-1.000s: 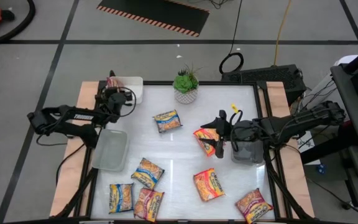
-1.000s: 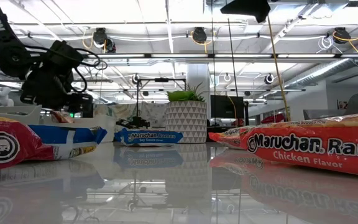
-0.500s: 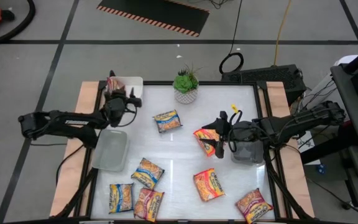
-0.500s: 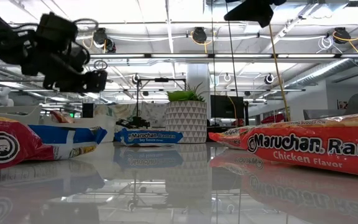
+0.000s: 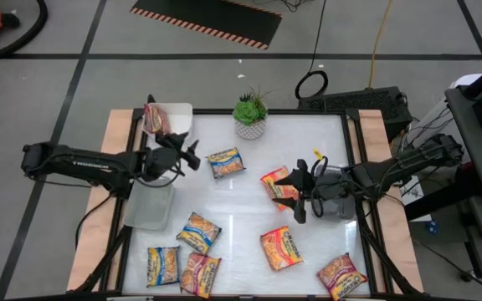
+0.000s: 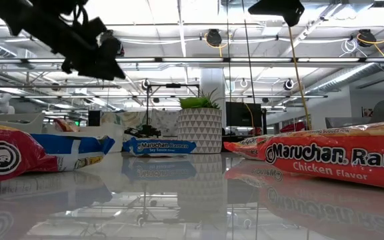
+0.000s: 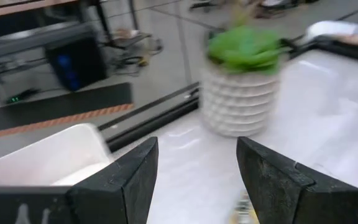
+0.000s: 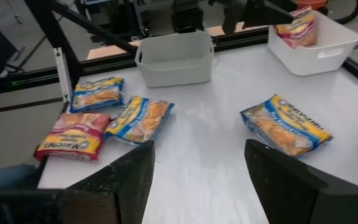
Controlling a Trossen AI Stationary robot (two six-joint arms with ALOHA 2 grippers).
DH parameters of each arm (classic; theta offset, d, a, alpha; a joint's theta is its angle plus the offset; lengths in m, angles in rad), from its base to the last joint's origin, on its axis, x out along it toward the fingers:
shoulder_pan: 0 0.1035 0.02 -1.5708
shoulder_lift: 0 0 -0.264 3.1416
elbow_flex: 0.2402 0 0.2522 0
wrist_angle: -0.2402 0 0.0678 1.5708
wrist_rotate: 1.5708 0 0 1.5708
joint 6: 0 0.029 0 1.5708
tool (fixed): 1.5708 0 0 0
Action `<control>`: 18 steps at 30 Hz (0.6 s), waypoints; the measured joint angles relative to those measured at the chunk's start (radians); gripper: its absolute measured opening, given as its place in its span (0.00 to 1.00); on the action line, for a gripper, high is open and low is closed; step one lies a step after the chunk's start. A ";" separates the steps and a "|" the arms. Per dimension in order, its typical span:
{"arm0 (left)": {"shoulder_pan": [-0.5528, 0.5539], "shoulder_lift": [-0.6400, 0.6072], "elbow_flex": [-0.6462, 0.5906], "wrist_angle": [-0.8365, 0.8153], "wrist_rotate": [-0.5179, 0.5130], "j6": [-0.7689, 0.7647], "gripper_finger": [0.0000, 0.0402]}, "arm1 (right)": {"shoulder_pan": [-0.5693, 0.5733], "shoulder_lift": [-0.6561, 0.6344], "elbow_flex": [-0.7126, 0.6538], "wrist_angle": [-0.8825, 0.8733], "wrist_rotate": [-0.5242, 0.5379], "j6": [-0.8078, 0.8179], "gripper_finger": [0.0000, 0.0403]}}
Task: Sort Maruchan noodles
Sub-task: Put the left red noodle pack into the white bin
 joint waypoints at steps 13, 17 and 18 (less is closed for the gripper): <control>-0.276 0.001 0.073 -0.195 0.019 -0.268 0.55 | 0.168 0.080 0.000 -0.002 0.020 0.174 0.60; -0.344 0.020 0.074 -0.196 0.020 -0.272 0.55 | 0.217 0.118 0.000 0.006 0.063 0.241 0.60; -0.362 0.027 0.074 -0.194 0.020 -0.278 0.55 | 0.229 0.129 0.000 0.006 0.074 0.260 0.60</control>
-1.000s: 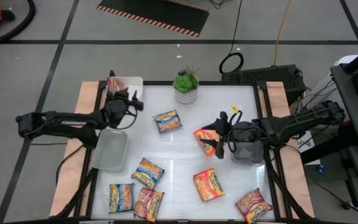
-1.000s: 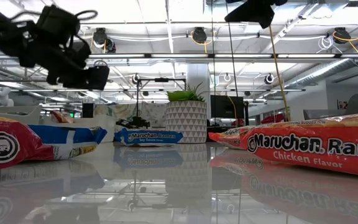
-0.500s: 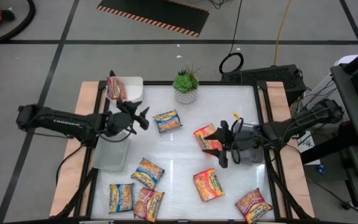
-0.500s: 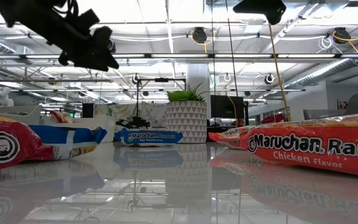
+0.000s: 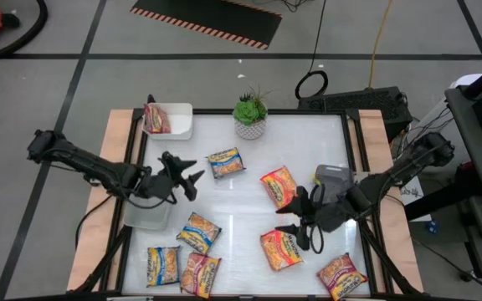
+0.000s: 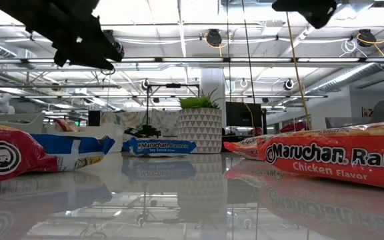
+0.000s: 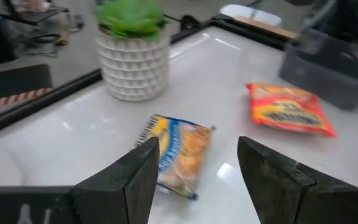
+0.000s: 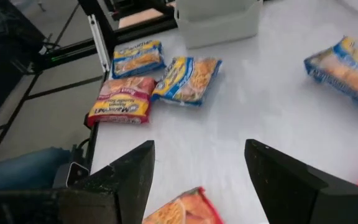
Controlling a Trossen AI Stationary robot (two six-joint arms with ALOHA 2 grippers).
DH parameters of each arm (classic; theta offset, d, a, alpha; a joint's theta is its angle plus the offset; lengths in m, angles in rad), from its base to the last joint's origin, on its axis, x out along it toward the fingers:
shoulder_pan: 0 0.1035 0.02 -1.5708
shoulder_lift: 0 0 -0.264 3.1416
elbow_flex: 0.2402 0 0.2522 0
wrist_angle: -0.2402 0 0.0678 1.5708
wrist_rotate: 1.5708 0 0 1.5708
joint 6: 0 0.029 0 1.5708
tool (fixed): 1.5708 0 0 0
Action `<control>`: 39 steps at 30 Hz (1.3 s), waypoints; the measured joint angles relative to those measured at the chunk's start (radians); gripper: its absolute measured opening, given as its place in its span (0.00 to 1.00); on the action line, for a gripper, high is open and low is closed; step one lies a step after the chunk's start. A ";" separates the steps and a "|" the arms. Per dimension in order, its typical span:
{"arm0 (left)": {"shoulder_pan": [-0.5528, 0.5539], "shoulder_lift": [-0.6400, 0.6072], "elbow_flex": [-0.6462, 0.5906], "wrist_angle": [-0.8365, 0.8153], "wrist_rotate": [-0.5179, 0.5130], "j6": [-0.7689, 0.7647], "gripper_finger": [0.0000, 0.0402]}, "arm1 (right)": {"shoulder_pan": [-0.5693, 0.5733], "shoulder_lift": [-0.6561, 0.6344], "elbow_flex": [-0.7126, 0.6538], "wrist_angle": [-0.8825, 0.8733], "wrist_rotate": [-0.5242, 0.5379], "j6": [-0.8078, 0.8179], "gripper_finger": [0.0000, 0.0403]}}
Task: Sort Maruchan noodles
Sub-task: Put the left red noodle pack into the white bin
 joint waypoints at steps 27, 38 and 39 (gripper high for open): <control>-0.290 0.223 0.000 0.022 0.101 -0.277 0.55 | 0.101 0.204 0.047 0.152 0.007 0.175 0.60; -0.329 0.240 0.000 0.079 0.100 -0.305 0.55 | 0.098 0.285 0.152 0.150 0.007 0.117 0.60; -0.333 0.240 0.000 0.093 0.100 -0.294 0.55 | 0.099 0.285 0.152 0.150 0.007 0.118 0.60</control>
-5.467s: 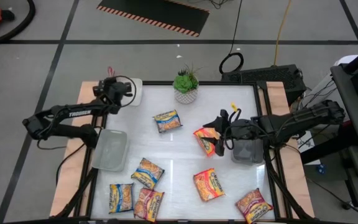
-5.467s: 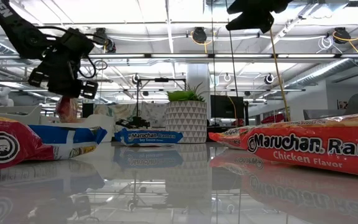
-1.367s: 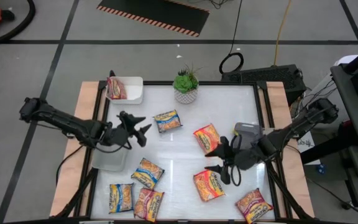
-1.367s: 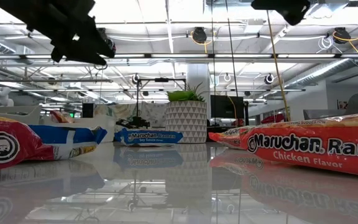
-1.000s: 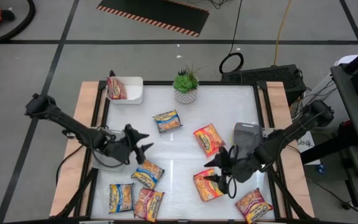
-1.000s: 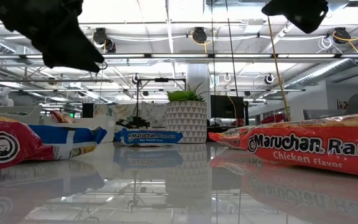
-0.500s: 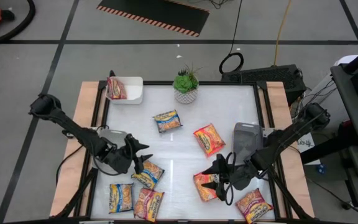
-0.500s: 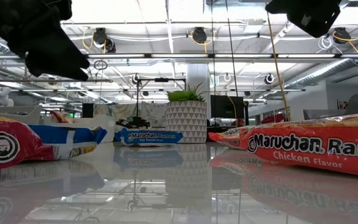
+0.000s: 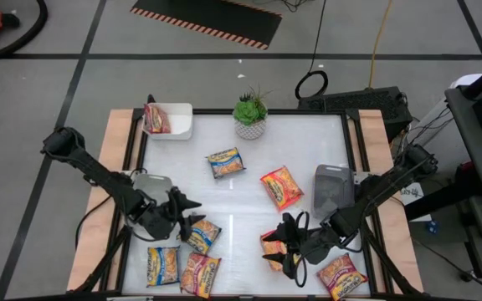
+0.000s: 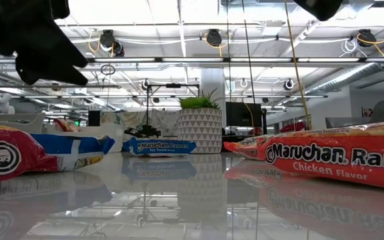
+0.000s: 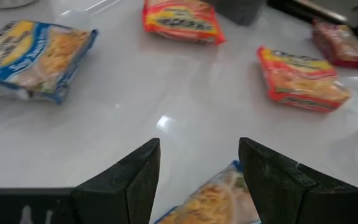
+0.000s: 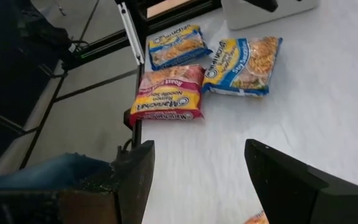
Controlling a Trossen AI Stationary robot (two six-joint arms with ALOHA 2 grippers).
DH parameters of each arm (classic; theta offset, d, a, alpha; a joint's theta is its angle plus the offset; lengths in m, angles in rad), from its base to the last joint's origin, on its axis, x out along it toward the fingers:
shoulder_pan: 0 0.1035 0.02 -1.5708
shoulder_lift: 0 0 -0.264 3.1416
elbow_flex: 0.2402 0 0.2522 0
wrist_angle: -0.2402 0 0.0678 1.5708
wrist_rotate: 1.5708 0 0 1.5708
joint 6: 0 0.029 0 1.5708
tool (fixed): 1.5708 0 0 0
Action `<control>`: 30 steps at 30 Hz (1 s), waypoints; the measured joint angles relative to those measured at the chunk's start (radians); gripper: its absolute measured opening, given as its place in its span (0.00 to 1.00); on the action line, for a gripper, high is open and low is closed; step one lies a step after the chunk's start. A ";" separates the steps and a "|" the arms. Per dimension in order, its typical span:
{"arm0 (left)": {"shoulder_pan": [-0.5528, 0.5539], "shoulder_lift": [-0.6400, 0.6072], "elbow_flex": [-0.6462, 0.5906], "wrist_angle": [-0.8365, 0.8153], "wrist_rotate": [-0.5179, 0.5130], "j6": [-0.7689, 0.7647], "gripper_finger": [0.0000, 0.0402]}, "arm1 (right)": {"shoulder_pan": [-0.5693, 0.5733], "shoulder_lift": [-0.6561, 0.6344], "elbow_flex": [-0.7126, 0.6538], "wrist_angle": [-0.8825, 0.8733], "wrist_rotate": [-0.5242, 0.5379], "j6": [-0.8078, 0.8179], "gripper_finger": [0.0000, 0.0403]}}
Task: Sort Maruchan noodles
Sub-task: Put the left red noodle pack into the white bin
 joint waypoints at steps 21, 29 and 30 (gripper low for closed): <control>-0.071 -0.120 0.000 0.265 -0.109 0.340 0.55 | 0.028 0.000 0.000 -0.008 0.022 -0.033 0.60; -0.042 -0.236 0.000 0.265 -0.150 0.506 0.56 | -0.031 0.037 0.001 0.063 0.151 -0.016 0.60; -0.035 -0.248 0.000 0.265 -0.151 0.526 0.56 | -0.044 0.057 0.001 0.088 0.148 -0.019 0.60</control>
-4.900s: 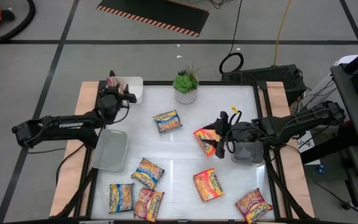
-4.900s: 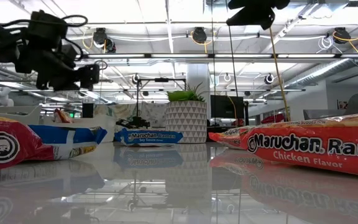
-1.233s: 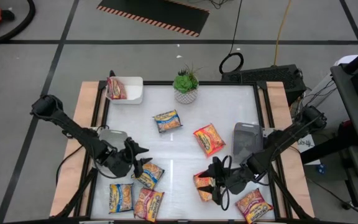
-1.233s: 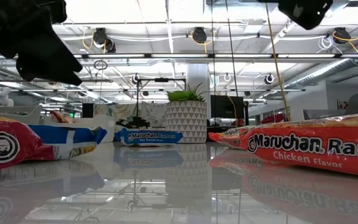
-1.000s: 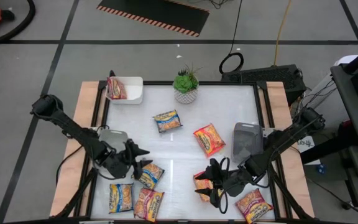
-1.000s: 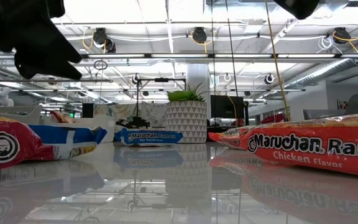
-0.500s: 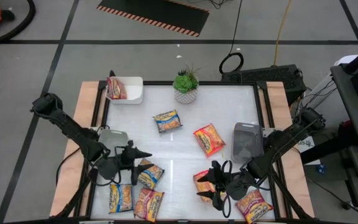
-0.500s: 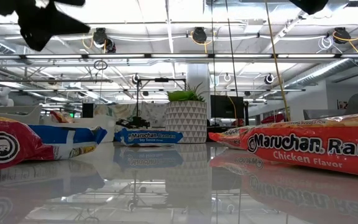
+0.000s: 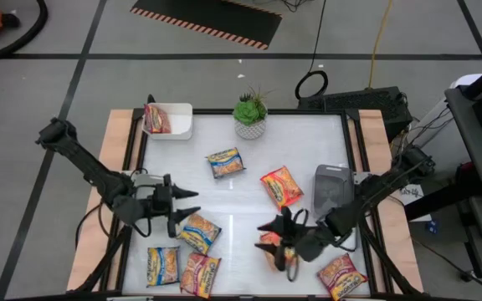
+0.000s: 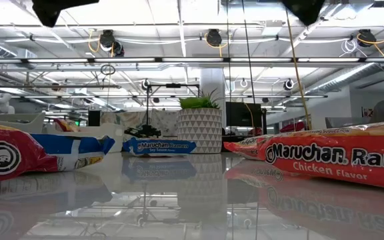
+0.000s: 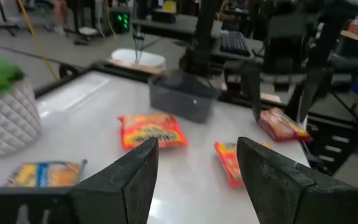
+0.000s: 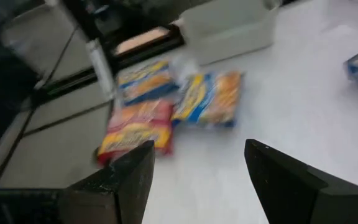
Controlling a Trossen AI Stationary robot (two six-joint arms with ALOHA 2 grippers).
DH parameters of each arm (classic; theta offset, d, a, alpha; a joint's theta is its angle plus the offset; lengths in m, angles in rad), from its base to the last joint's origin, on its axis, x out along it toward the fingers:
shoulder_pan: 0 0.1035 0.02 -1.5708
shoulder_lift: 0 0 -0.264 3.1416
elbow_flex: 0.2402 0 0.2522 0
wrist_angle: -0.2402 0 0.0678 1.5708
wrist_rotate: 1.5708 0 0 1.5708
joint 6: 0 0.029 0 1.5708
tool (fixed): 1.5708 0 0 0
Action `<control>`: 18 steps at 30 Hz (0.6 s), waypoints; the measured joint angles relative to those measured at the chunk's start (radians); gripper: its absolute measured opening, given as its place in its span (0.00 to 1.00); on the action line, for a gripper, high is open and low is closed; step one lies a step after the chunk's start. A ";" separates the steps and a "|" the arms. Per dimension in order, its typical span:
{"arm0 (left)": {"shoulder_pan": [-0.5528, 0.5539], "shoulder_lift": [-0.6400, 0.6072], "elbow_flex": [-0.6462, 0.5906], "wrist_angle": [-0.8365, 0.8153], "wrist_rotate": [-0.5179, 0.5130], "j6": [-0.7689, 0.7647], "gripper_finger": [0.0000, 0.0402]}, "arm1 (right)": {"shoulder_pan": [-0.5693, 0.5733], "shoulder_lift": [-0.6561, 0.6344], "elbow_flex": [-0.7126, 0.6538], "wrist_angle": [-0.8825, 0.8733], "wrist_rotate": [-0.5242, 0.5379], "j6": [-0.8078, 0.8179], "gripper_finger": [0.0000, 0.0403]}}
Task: Sort Maruchan noodles
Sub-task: Put the left red noodle pack into the white bin
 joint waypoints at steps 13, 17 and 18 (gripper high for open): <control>0.063 -0.030 0.000 -0.100 -0.002 0.044 0.56 | -0.130 0.257 0.040 0.236 -0.407 -0.078 0.60; 0.072 -0.030 0.000 -0.143 0.000 0.001 0.56 | -0.133 0.337 0.122 0.235 -0.432 -0.208 0.60; 0.071 -0.030 0.000 -0.148 0.001 -0.006 0.56 | -0.133 0.362 0.147 0.232 -0.439 -0.239 0.60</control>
